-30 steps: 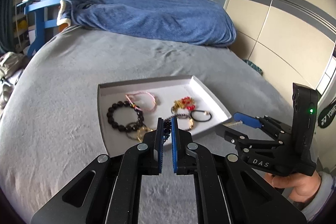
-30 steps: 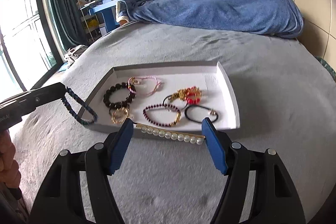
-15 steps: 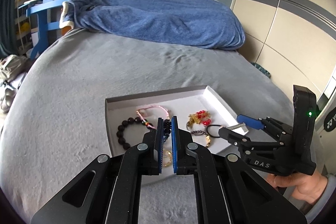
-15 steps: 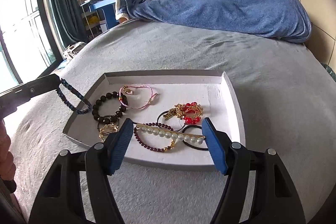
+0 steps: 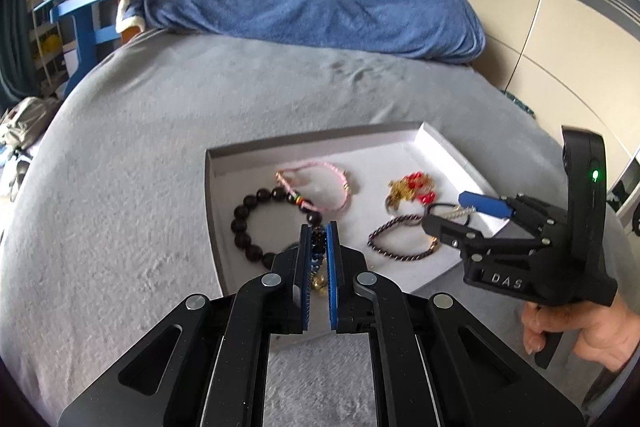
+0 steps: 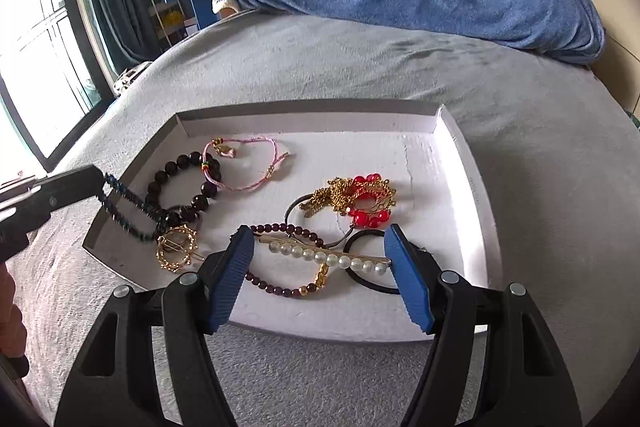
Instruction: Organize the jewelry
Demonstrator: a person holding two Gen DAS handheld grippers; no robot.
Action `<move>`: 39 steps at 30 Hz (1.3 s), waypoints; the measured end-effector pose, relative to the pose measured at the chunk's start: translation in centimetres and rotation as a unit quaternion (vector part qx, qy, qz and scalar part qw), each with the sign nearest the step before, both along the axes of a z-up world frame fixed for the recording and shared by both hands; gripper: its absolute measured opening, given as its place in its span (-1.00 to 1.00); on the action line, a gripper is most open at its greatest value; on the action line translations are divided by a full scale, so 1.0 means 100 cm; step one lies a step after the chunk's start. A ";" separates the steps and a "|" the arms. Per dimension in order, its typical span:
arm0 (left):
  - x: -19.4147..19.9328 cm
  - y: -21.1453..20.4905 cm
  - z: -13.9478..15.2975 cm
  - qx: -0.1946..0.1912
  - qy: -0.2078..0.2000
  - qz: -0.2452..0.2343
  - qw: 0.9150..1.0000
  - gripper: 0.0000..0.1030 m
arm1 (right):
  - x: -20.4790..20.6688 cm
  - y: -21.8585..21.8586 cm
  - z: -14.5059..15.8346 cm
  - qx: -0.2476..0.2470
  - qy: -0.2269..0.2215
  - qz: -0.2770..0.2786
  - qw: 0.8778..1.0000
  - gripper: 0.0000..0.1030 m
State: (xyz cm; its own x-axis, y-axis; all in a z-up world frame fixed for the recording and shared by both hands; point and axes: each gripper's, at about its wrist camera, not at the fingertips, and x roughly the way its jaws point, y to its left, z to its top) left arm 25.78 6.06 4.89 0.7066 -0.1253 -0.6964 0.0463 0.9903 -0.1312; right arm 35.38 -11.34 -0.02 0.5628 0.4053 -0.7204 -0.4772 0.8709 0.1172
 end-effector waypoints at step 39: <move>-0.053 -0.003 -0.001 0.046 -0.068 0.072 0.994 0.80 | -0.058 -0.029 0.018 0.048 -0.043 -0.052 0.997 0.58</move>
State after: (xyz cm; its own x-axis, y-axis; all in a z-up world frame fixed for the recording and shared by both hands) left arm 20.45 5.71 4.83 0.8014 0.0435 -0.5965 -0.0851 0.9955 -0.0418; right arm 29.57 -14.27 1.74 0.6630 0.4073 -0.6281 -0.3976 0.9025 0.1655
